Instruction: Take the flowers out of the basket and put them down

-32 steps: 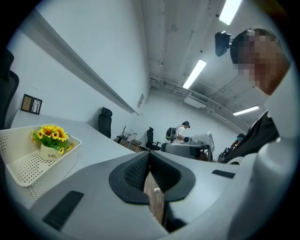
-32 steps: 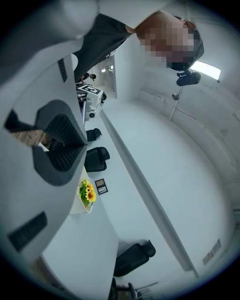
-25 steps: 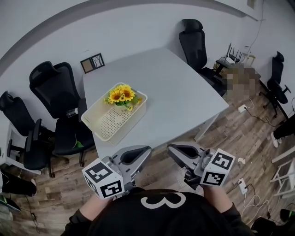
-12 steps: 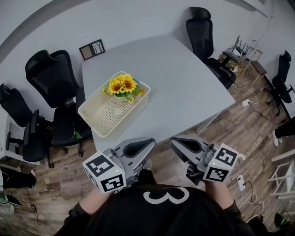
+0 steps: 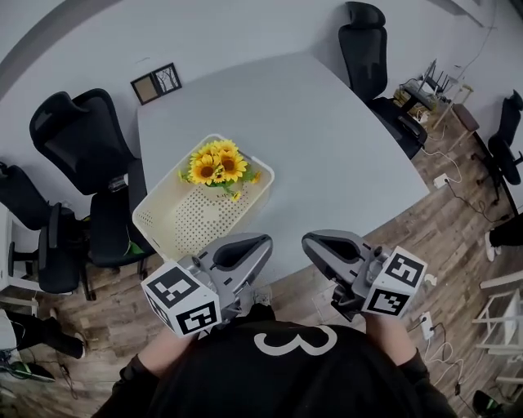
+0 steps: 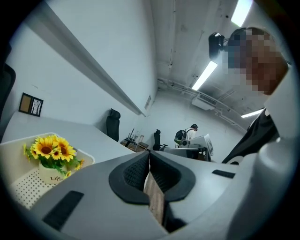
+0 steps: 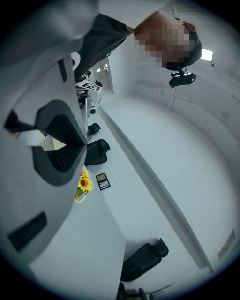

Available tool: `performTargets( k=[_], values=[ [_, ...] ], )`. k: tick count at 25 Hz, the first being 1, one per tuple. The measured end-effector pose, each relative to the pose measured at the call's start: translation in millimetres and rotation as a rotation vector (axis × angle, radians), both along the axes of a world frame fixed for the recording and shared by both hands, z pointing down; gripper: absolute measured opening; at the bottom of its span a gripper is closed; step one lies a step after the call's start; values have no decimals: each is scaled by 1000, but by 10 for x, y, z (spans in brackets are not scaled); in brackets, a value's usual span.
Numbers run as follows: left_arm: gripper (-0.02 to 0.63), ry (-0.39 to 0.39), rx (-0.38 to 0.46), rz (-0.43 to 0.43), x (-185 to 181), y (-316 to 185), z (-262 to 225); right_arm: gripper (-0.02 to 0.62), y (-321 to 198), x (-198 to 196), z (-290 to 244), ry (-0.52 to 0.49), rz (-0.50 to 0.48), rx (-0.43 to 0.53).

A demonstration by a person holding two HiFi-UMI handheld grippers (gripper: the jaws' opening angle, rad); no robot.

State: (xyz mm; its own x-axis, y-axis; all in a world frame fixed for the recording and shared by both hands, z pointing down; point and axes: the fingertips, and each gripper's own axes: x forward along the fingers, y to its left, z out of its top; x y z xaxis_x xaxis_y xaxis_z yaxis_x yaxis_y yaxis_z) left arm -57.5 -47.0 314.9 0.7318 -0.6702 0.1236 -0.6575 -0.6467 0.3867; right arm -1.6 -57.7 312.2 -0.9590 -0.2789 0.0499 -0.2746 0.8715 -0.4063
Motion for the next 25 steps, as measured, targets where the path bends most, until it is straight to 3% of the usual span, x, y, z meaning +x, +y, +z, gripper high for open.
performTargets(
  k=[11, 25],
  values=[
    [14, -39, -33, -147, -895, -735, 329, 6, -623, -696, 246, 58, -77, -64],
    [15, -56, -143, -205, -1545, -1204, 925, 6, -1048, -1218, 651, 116, -125, -183]
  ],
)
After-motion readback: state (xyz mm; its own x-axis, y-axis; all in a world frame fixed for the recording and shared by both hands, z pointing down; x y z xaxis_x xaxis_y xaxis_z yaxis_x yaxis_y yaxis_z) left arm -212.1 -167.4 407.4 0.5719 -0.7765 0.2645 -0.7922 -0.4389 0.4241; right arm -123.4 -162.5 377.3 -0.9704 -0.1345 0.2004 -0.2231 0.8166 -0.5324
